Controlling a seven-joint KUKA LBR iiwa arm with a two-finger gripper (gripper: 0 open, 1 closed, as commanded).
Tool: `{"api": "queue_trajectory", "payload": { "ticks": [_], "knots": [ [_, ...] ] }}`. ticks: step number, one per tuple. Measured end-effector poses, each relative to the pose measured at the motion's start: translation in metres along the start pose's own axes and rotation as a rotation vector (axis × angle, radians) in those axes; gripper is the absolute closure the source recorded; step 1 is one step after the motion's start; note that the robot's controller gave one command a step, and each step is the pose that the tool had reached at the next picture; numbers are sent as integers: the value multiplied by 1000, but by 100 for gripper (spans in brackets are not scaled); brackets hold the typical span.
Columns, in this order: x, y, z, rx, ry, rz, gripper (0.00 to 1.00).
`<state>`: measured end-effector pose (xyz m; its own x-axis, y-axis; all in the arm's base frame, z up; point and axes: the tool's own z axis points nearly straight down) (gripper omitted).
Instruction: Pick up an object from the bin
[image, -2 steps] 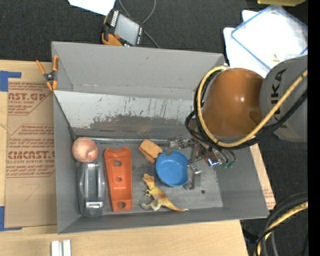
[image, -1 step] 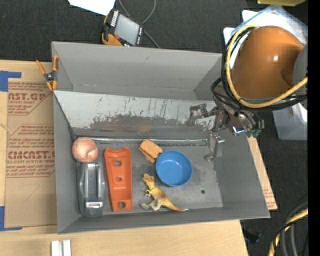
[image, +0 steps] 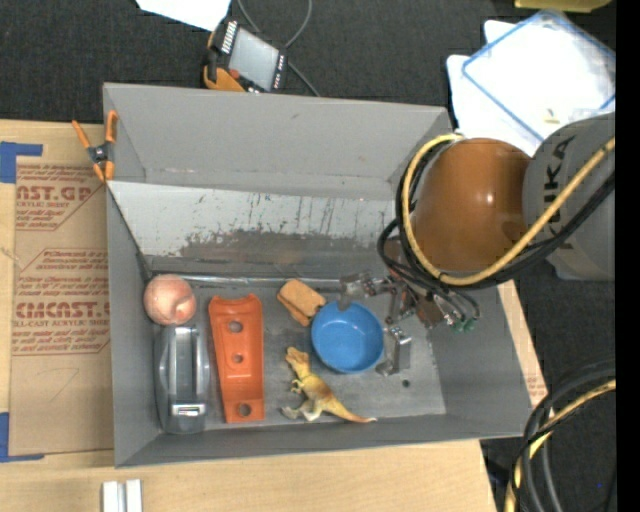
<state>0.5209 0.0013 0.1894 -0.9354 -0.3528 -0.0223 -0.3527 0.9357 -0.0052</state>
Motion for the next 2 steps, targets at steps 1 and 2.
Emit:
{"api": "queue_trajectory", "payload": {
  "ticks": [1, 2],
  "knots": [
    [1, -16, 8, 6, -14, 26, 0],
    [14, 17, 101, 0, -4, -160, 0]
  ]
}}
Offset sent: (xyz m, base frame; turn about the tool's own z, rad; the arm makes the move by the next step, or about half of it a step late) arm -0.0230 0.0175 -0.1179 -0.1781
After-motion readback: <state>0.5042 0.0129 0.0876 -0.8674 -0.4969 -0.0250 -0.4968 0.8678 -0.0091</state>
